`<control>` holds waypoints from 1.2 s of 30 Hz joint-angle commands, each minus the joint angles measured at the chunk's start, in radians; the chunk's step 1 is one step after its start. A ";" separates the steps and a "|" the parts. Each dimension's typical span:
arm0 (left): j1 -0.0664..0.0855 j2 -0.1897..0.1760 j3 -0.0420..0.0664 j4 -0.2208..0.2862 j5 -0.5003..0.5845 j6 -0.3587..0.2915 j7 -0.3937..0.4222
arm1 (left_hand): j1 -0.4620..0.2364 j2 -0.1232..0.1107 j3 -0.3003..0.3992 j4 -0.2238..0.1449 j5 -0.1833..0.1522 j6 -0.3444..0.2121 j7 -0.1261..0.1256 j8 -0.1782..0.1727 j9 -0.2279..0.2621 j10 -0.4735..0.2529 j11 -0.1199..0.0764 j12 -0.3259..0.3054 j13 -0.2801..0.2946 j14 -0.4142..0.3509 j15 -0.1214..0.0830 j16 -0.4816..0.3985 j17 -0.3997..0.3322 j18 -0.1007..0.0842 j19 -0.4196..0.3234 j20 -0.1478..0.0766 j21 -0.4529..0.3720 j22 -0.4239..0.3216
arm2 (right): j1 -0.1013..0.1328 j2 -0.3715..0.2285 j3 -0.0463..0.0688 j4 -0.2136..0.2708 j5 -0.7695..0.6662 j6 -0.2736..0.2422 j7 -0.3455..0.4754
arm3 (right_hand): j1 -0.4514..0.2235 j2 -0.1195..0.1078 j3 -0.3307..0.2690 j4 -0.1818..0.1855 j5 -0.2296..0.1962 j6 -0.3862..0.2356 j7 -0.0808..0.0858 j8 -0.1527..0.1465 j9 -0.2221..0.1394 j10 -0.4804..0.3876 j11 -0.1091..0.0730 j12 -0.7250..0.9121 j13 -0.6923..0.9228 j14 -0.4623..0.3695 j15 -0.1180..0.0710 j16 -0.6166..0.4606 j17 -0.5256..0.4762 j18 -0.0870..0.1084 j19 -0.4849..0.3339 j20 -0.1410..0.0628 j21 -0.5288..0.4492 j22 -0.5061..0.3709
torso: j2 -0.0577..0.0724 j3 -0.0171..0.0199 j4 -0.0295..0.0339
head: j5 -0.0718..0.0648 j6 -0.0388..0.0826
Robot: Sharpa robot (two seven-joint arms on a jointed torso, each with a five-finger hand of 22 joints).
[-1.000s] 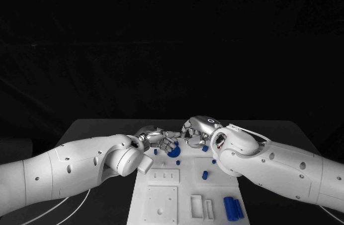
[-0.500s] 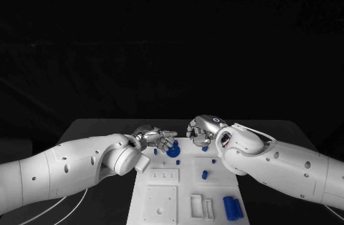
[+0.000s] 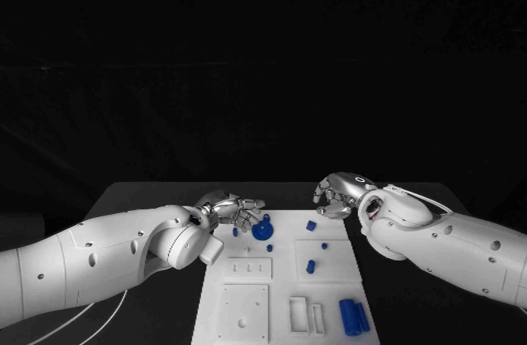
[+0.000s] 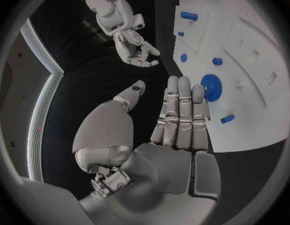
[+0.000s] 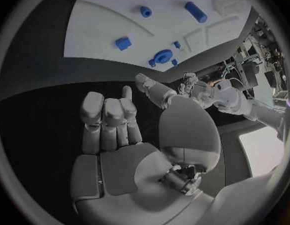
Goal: Assemble the parts on the task board
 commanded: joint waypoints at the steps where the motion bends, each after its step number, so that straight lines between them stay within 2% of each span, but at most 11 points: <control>1: 0.001 -0.002 0.001 0.004 -0.003 -0.002 0.024 | 0.010 -0.002 -0.002 -0.007 -0.004 -0.006 0.005 -0.005 -0.002 -0.010 -0.001 -0.006 -0.001 -0.008 -0.001 0.004 -0.002 0.019 -0.006 0.001 0.003 0.011 | 0.001 -0.007 0.000 -0.015 0.003 0.012 0.012 | -0.024 -0.010 -0.051 0.013 -0.018 -0.018 0.019 0.000 0.004 -0.009 0.002 -0.008 -0.002 0.000 0.004 -0.004 -0.001 0.099 0.001 0.000 -0.001 0.006 | 0.001 0.0011 -0.0001 | -0.005 -0.002; 7: 0.001 -0.011 0.001 0.007 -0.002 -0.003 0.029 | 0.011 -0.005 -0.003 -0.009 -0.004 -0.009 0.007 -0.007 -0.002 -0.014 0.001 -0.009 -0.001 -0.009 -0.001 0.004 -0.002 0.019 -0.007 0.001 0.003 0.011 | -0.004 -0.005 -0.001 -0.046 0.021 0.033 -0.018 | -0.021 -0.015 -0.113 0.034 -0.023 -0.003 0.011 0.016 0.021 -0.016 -0.005 -0.009 -0.003 -0.002 -0.003 -0.008 -0.001 0.099 -0.005 -0.005 -0.009 0.003 | 0.002 0.0027 0.0010 | -0.012 -0.005; 17: 0.001 -0.019 0.001 0.013 -0.001 0.000 0.033 | 0.013 -0.006 -0.003 -0.010 -0.004 -0.011 0.008 -0.007 -0.003 -0.017 0.003 -0.010 -0.001 -0.009 -0.001 0.004 -0.003 0.019 -0.007 0.001 0.003 0.011 | -0.046 0.012 -0.004 -0.074 0.004 0.023 -0.074 | -0.031 -0.022 -0.158 0.061 -0.023 0.005 0.004 0.028 0.041 -0.017 -0.012 -0.009 -0.003 -0.004 -0.010 -0.010 0.000 0.099 -0.009 -0.008 -0.014 0.003 | 0.002 0.0025 0.0027 | -0.018 -0.014; 25: 0.001 -0.020 0.001 0.011 -0.001 0.003 0.034 | 0.013 -0.006 -0.003 -0.010 -0.004 -0.011 0.008 -0.007 -0.003 -0.018 0.003 -0.011 -0.001 -0.009 -0.001 0.004 -0.003 0.019 -0.007 0.001 0.003 0.010 | -0.065 0.021 -0.007 -0.075 0.004 0.040 -0.076 | -0.028 -0.016 -0.168 0.074 -0.023 0.020 -0.003 0.039 0.052 -0.011 -0.019 -0.005 -0.001 -0.003 -0.015 -0.010 0.000 0.099 -0.010 -0.008 -0.015 0.003 | 0.004 0.0008 0.0020 | -0.020 -0.020; 31: 0.000 -0.019 0.000 0.010 -0.001 0.005 0.035 | 0.014 -0.006 -0.003 -0.011 -0.004 -0.010 0.008 -0.007 -0.003 -0.018 0.003 -0.011 -0.001 -0.010 -0.001 0.004 -0.003 0.019 -0.007 0.001 0.003 0.010 | -0.076 0.040 -0.010 -0.088 -0.032 0.020 -0.088 | -0.039 -0.026 -0.183 0.083 -0.023 0.018 -0.004 0.037 0.055 -0.014 -0.020 -0.009 -0.004 -0.003 -0.017 -0.011 0.000 0.099 -0.012 -0.007 -0.015 0.003 | 0.003 0.0009 0.0007 | -0.024 -0.024; 36: 0.000 -0.019 0.000 0.011 -0.001 0.007 0.036 | 0.014 -0.006 -0.003 -0.011 -0.004 -0.011 0.008 -0.008 -0.003 -0.019 0.004 -0.012 -0.001 -0.010 -0.001 0.004 -0.003 0.019 -0.007 0.001 0.003 0.010 | -0.086 0.063 -0.014 -0.105 -0.047 0.013 -0.092 | -0.045 -0.032 -0.201 0.084 -0.023 0.013 -0.004 0.034 0.057 -0.023 -0.020 -0.016 -0.010 -0.005 -0.016 -0.012 0.000 0.099 -0.015 -0.007 -0.017 0.004 | 0.003 0.0011 0.0021 | -0.028 -0.026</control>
